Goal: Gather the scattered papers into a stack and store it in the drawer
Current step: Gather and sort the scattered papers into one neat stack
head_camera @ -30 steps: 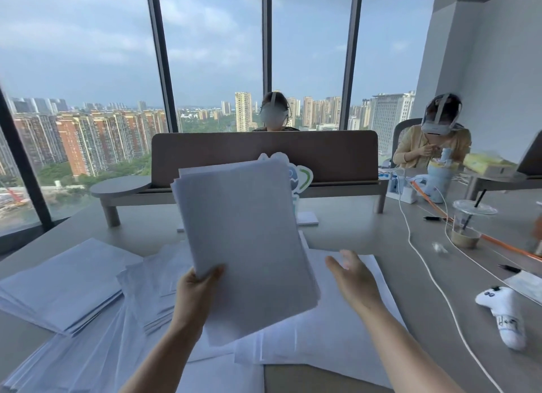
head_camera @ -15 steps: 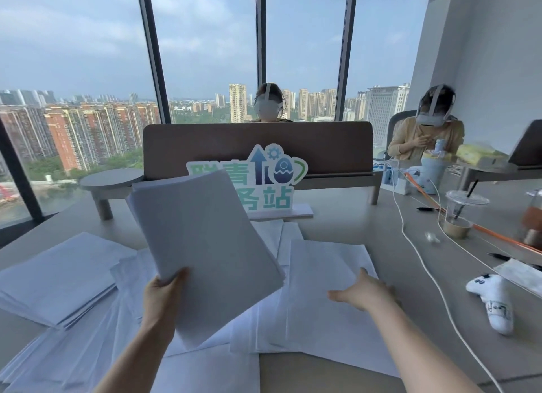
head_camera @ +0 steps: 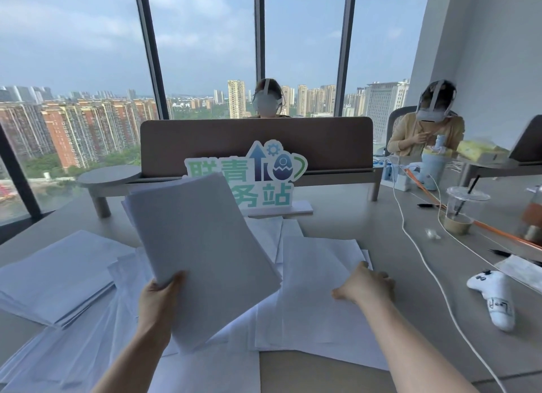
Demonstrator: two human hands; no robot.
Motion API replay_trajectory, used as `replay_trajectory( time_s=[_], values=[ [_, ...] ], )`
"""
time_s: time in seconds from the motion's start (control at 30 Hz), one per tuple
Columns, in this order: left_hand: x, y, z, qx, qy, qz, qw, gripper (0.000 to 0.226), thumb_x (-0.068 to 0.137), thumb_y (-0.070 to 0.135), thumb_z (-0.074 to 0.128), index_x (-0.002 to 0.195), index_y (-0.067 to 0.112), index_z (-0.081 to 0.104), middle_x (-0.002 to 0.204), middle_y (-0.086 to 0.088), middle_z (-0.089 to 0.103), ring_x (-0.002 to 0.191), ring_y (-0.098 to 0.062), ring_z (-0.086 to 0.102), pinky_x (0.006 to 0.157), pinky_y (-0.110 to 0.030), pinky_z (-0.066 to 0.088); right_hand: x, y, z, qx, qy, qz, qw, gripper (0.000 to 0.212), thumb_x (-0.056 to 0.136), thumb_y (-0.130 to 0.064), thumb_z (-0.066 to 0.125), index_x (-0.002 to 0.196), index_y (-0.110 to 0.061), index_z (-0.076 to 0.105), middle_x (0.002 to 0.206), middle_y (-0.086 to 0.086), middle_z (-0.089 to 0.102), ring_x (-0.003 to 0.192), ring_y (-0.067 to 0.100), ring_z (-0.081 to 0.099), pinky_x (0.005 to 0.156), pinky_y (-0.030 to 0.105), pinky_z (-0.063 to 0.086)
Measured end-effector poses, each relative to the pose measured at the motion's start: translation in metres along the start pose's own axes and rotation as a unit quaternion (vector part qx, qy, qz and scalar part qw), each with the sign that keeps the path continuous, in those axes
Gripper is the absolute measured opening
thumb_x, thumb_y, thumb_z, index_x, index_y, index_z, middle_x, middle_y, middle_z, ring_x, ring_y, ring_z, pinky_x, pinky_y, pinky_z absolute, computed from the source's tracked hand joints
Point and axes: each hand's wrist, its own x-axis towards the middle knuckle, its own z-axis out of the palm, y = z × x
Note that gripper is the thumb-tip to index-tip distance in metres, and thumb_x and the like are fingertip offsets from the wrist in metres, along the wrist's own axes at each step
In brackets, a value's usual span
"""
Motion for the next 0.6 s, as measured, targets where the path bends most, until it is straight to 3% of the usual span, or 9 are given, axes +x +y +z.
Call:
replay_trajectory(
  time_s=[0.2, 0.33, 0.47, 0.6],
  values=[
    [0.000, -0.003, 0.004, 0.014, -0.006, -0.008, 1.000, 0.014, 0.088, 0.010, 0.065, 0.074, 0.013, 0.062, 0.071, -0.006, 0.061, 0.068, -0.021, 0.054, 0.060, -0.029, 0.044, 0.007, -0.009, -0.001, 0.009, -0.006, 0.046, 0.999, 0.098, 0.061, -0.045, 0.080, 0.138, -0.006, 0.036, 0.133, 0.016, 0.047, 0.121, 0.035, 0.045, 0.090, 0.039, 0.047],
    [-0.003, -0.004, 0.009, 0.015, -0.007, -0.013, 1.000, 0.014, 0.088, 0.009, 0.064, 0.074, 0.012, 0.062, 0.073, -0.008, 0.061, 0.067, -0.021, 0.054, 0.060, -0.029, 0.044, 0.015, -0.008, 0.003, 0.037, -0.036, 0.059, 0.997, 0.079, 0.062, -0.036, 0.075, 0.133, -0.011, 0.050, 0.131, 0.012, 0.051, 0.117, 0.035, 0.050, 0.085, 0.038, 0.044],
    [-0.003, -0.004, 0.009, 0.013, -0.009, -0.012, 1.000, 0.012, 0.087, 0.008, 0.065, 0.077, 0.013, 0.063, 0.074, -0.006, 0.062, 0.069, -0.021, 0.056, 0.062, -0.029, 0.045, 0.017, -0.008, 0.006, 0.090, -0.018, 0.030, 0.995, 0.052, 0.068, -0.021, 0.066, 0.118, -0.009, 0.063, 0.124, 0.011, 0.061, 0.111, 0.032, 0.061, 0.087, 0.038, 0.049],
    [-0.001, -0.002, 0.005, 0.007, -0.007, -0.012, 1.000, 0.014, 0.088, 0.007, 0.065, 0.076, 0.013, 0.062, 0.073, -0.003, 0.062, 0.068, -0.020, 0.055, 0.063, -0.029, 0.045, 0.010, 0.001, 0.006, 0.165, 0.014, -0.001, 0.986, 0.030, 0.074, -0.010, 0.060, 0.104, -0.004, 0.061, 0.105, 0.014, 0.068, 0.096, 0.032, 0.068, 0.073, 0.030, 0.047]
  ],
)
